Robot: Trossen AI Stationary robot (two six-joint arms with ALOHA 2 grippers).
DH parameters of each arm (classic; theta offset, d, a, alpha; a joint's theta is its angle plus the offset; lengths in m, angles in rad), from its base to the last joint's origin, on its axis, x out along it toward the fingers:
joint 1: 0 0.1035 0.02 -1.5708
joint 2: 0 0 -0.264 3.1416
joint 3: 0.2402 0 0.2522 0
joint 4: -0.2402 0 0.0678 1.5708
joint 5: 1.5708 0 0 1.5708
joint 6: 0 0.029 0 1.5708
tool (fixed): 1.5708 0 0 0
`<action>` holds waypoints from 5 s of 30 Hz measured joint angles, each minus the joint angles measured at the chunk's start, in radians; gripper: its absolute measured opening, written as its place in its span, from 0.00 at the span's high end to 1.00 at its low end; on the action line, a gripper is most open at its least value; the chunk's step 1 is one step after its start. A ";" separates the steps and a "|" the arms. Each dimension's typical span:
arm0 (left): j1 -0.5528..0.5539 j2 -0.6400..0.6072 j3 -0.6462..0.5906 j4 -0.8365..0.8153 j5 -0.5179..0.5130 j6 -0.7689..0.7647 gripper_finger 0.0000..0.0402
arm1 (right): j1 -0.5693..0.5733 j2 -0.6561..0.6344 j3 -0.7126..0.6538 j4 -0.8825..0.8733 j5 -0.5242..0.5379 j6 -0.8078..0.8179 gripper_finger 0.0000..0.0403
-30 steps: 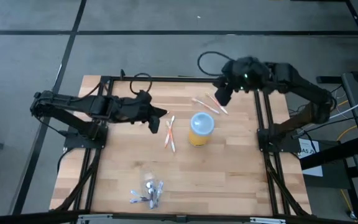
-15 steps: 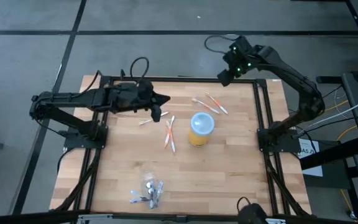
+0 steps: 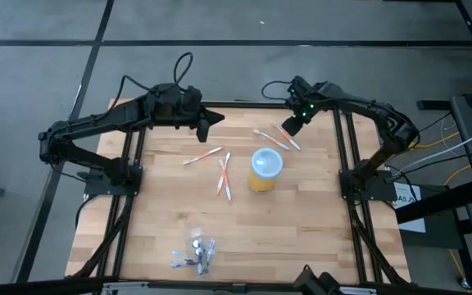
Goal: Pick & Place toothbrushing station
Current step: Put the orange toothbrush into the left side of the transparent organizer
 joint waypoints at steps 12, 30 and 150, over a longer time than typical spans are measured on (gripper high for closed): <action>0.053 0.000 0.000 0.078 0.121 -0.038 0.99 | 0.008 0.007 -0.130 0.150 0.031 0.045 0.71; 0.013 0.000 0.000 0.128 0.176 -0.056 0.99 | 0.082 0.161 -0.136 0.136 0.064 0.043 0.68; -0.090 0.249 0.001 0.796 0.210 -0.211 0.97 | 0.606 -0.463 -0.180 1.088 -0.219 0.618 0.62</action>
